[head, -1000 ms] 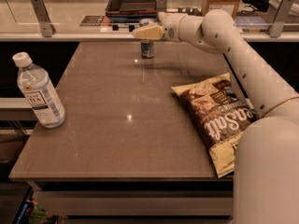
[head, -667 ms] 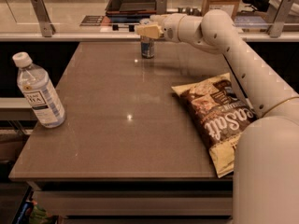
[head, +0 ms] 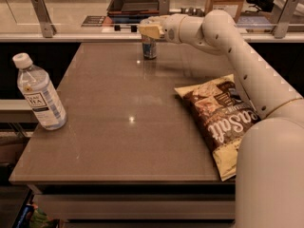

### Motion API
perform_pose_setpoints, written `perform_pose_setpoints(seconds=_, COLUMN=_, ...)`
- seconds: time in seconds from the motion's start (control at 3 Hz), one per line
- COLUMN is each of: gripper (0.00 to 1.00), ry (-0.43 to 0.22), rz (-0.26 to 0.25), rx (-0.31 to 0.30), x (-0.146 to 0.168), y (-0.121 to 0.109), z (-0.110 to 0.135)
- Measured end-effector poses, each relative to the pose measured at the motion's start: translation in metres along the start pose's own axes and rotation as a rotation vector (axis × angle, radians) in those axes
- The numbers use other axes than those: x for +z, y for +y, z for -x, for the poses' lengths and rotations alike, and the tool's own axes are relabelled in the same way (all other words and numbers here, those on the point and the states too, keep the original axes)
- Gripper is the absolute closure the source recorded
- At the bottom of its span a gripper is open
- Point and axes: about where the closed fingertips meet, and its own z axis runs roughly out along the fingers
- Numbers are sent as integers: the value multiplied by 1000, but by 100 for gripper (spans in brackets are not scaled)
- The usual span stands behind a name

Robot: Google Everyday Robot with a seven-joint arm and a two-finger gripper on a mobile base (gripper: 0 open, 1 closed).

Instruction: Move redbull can near blue plastic bottle

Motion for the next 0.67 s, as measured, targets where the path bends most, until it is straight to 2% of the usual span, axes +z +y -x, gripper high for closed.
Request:
perform_pose_setpoints(seconds=0.33, gripper=100, ry=0, rz=4, rx=1, x=3, y=2, z=-1)
perform_pose_setpoints(seconds=0.67, gripper=100, ry=0, rz=5, rx=1, x=3, y=2, z=-1)
